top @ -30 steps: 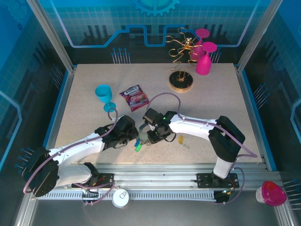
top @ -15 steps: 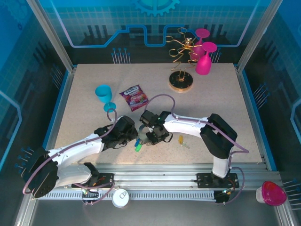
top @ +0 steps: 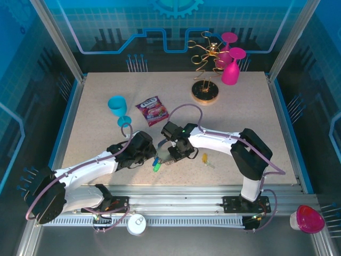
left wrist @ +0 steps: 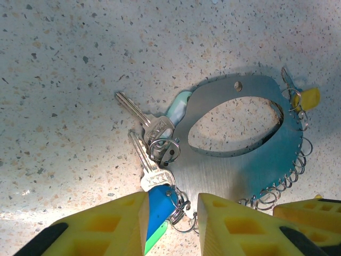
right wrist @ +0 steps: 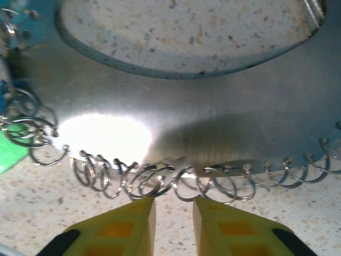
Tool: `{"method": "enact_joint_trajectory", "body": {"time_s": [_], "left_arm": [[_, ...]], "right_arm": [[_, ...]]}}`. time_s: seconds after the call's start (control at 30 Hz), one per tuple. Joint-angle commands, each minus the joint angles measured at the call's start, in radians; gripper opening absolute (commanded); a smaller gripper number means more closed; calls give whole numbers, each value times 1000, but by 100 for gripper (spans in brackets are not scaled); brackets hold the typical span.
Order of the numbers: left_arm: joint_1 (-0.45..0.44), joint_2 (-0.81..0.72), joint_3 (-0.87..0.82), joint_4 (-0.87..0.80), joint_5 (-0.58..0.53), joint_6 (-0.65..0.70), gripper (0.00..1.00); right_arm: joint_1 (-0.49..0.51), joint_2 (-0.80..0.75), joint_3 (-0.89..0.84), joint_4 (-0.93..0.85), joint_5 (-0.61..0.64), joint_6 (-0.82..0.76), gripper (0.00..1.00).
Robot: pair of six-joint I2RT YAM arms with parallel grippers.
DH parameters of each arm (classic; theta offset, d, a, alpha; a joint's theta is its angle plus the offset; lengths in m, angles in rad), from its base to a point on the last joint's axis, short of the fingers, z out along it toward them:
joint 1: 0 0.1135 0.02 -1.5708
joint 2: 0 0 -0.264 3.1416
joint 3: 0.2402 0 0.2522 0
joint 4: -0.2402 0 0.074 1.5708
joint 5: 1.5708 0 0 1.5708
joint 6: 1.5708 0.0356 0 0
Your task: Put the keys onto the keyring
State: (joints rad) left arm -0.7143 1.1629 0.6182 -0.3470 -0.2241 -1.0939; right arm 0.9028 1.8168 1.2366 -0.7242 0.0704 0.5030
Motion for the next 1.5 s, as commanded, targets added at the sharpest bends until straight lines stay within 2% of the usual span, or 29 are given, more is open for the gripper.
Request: {"method": "enact_joint_trajectory", "body": {"time_s": [0.0, 0.27, 0.5, 0.67, 0.73, 0.93, 1.13, 1.23, 1.47], "left_arm": [[6, -10, -11, -13, -28, 9, 30], [7, -26, -21, -20, -33, -4, 30], [8, -36, -23, -28, -35, -4, 30], [8, -32, -29, -21, -29, -3, 30], [8, -31, -29, -18, -28, 1, 30], [8, -29, -28, -9, -27, 2, 30], [9, -30, -24, -20, -36, 2, 30], [9, -35, -30, -20, -35, -5, 30], [9, -42, -34, -23, -32, -6, 30]], "right_arm": [[18, -5, -1, 8, -47, 12, 31], [14, 47, -5, 30, -60, 51, 32], [-23, -1, -32, 19, -11, 56, 15], [-49, -24, -58, 9, -7, 36, 10], [-53, -34, -65, 16, -18, 35, 10], [-31, -60, -65, 59, -93, 51, 21], [-5, -45, -85, 137, -183, 144, 26], [1, -10, -63, 106, -139, 138, 33], [1, 62, -12, 5, -26, 91, 33]]}}
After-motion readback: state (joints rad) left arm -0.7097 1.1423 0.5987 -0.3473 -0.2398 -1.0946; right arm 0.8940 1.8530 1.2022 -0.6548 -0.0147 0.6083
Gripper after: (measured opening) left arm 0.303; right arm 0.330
